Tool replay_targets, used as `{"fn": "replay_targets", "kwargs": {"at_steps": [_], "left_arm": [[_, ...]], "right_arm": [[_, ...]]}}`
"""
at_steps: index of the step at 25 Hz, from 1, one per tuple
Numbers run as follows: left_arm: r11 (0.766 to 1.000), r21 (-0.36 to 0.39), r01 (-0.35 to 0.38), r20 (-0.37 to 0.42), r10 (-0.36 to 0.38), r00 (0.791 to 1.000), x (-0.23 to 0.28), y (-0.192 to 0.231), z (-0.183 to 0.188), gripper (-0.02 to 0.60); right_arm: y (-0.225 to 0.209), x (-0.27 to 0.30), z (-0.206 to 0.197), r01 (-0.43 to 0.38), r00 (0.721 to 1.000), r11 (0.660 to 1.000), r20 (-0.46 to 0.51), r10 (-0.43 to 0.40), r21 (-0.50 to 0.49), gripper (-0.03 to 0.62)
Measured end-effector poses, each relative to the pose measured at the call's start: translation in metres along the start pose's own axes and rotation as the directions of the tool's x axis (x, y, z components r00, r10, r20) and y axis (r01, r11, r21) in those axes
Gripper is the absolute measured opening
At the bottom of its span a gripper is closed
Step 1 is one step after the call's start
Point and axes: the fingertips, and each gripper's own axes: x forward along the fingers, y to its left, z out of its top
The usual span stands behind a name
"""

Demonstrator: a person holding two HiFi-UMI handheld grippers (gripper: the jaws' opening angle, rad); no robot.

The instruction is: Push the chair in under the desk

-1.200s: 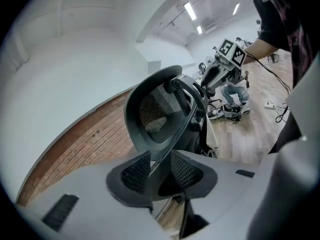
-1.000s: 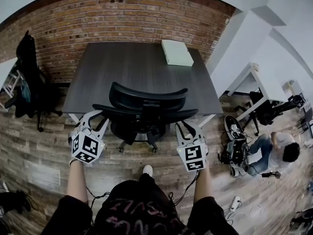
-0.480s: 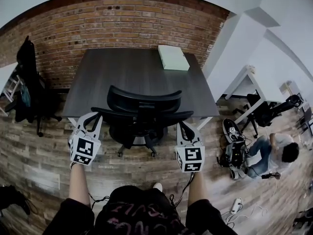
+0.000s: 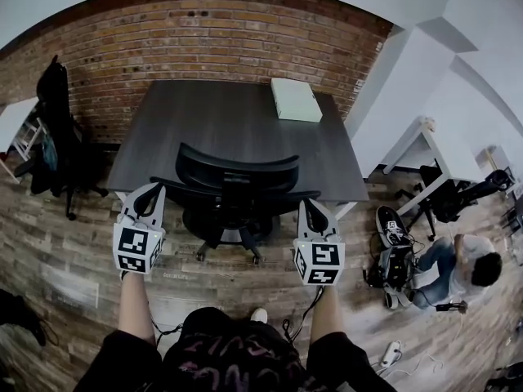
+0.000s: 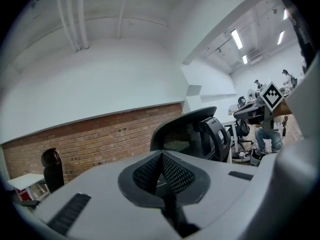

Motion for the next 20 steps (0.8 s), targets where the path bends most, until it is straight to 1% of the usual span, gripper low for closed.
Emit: {"fn": "replay_targets", "kwargs": {"at_steps": [3,6,9,12,17,20], "left_arm": [[1.000,-0.011,-0.022,0.004,0.022,1.000,-0.002,0.000,0.003,0.014],[1.000,-0.016,-0.023,0.019,0.023,1.000,-0.004,-0.003,0.007,0.014],[0.998,-0.053,-0.037,0.035,0.039,0.999,-0.006,0.000,0.012,0.012],[0.996,-0.062,-0.064,0.036,0.066,0.997,-0.007,0.005,0.016,0.012],[0.994,-0.091,-0.063,0.017,0.065,0.998,-0.006,0.004,0.012,0.014],[0.992,-0.107,-0.064,0.028,0.067,0.997,-0.008,0.004,0.014,0.014]], "right_arm": [[-0.007,0.001,0.003,-0.003,1.000,1.000,0.006,0.003,-0.011,0.026],[-0.010,0.001,0.004,-0.007,1.000,1.000,0.005,0.007,-0.021,0.026],[-0.010,0.002,0.005,-0.012,1.000,1.000,0.006,0.012,-0.019,0.026],[-0.012,0.004,0.006,-0.011,1.000,1.000,0.010,0.011,-0.015,0.026],[-0.014,0.007,0.006,-0.008,1.000,1.000,0.016,0.008,-0.019,0.026],[-0.016,0.007,0.007,-0.008,1.000,1.000,0.020,0.008,-0.020,0.026]]}}
